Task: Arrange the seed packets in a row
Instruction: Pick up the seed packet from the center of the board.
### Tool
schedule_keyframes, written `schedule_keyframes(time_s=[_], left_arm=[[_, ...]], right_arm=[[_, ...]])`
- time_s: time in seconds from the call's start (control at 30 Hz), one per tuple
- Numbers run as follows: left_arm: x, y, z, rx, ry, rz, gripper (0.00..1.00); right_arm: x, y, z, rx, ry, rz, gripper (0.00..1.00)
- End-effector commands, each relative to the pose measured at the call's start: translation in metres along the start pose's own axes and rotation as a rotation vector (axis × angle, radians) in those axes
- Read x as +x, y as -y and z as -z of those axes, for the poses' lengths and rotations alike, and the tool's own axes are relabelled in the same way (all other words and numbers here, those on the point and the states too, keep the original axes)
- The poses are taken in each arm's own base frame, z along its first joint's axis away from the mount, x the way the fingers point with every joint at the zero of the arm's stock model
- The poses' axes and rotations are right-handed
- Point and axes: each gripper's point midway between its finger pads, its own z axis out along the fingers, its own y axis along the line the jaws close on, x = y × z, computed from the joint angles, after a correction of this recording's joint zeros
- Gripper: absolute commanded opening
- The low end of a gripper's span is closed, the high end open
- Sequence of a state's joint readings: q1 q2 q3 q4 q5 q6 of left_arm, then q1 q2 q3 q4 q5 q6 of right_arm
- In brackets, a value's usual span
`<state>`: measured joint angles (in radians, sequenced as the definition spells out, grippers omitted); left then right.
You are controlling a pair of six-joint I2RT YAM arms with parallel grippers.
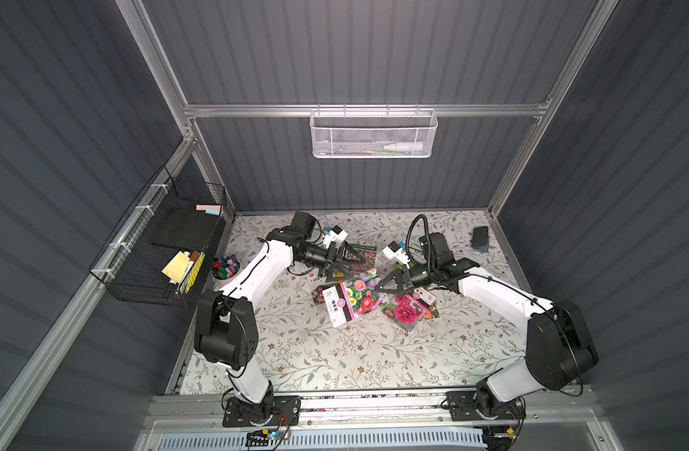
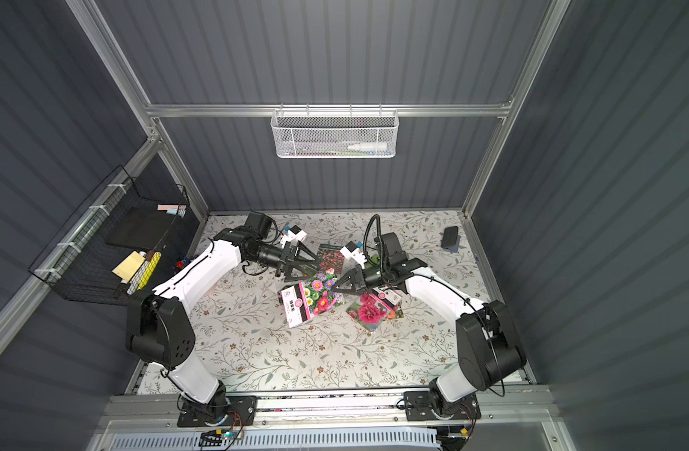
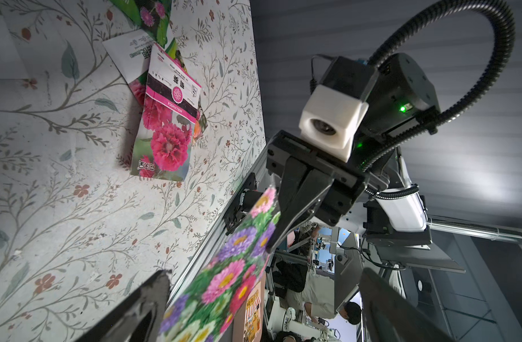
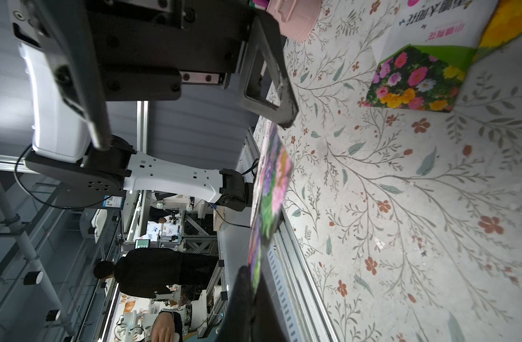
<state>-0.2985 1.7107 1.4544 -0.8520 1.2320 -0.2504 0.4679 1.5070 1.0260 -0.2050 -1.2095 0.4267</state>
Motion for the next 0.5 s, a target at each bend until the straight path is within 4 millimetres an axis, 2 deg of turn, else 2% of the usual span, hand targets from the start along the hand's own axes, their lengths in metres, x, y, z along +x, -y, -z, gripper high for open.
schedule_keyframes(time_s=[0.0,0.27,0.47], left_arm=[[0.018,-0.001,0.001,0.042,-0.05,0.041,0.99],[0.032,-0.014,-0.001,0.027,-0.078,0.07,0.94],[0.036,-0.024,-0.004,0.012,-0.101,0.067,0.98]], right_arm=[[-0.005,-0.01,0.006,-0.047,0.013,0.037,0.0],[-0.013,-0.018,0.016,-0.092,0.029,0.054,0.0],[-0.013,-0.023,0.017,-0.129,0.011,0.059,0.0]])
